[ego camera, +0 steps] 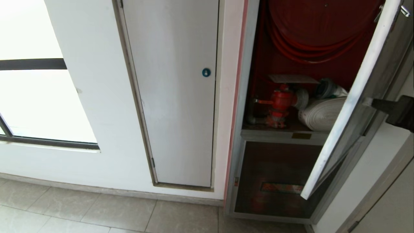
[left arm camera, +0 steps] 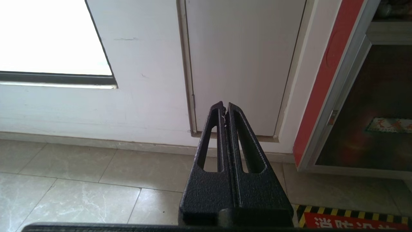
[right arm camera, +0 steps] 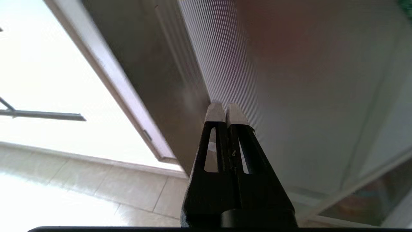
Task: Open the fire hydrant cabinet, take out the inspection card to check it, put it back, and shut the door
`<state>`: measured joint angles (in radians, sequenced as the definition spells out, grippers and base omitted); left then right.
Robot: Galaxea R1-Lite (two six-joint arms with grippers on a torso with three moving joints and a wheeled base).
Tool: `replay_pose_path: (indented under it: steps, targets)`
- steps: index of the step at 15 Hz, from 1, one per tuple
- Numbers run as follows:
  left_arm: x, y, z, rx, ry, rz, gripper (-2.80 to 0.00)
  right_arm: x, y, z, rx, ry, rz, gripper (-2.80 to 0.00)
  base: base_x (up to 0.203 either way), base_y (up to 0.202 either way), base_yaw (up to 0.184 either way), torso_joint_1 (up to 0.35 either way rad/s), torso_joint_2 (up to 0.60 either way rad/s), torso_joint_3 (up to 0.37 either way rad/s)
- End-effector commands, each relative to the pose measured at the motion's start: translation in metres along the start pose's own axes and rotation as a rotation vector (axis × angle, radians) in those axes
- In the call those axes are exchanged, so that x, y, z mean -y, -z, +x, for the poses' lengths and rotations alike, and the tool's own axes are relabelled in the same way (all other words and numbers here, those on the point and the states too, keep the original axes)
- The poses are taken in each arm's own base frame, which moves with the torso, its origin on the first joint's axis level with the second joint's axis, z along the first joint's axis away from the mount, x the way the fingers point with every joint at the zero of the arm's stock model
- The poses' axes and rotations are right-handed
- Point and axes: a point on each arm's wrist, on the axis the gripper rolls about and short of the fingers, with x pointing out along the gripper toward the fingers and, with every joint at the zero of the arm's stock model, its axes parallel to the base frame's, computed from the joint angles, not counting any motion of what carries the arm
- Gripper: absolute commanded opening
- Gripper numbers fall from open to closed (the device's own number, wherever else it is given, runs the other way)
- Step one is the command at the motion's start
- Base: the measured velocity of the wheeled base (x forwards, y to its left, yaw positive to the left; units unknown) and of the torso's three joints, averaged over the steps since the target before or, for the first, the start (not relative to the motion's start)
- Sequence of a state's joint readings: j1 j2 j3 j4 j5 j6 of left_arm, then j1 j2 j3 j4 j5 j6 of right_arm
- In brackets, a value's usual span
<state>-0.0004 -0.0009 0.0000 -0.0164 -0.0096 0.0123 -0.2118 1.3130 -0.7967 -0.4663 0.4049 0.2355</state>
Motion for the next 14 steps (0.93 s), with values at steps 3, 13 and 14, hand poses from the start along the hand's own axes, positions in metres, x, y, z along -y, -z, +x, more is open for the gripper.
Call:
replay_pose_path:
  steps: [3,13,14]
  targets:
    - [0.000,0.002,0.000,-0.005,0.000,0.000,-2.80,0.012,0.003,0.063,-0.071,-0.041,0.020,-2.80,0.000,0.000,0.000,0.000,0.00,0.000]
    - [0.000,0.002,0.000,-0.005,0.001,0.000,-2.80,0.032,-0.001,0.186,-0.036,-0.079,-0.002,-2.80,0.000,0.000,0.000,0.005,0.00,0.000]
    - [0.000,0.002,0.000,-0.005,0.001,0.000,-2.80,0.035,0.000,0.197,-0.028,-0.077,-0.004,-2.80,0.000,0.000,0.000,0.000,0.00,0.000]
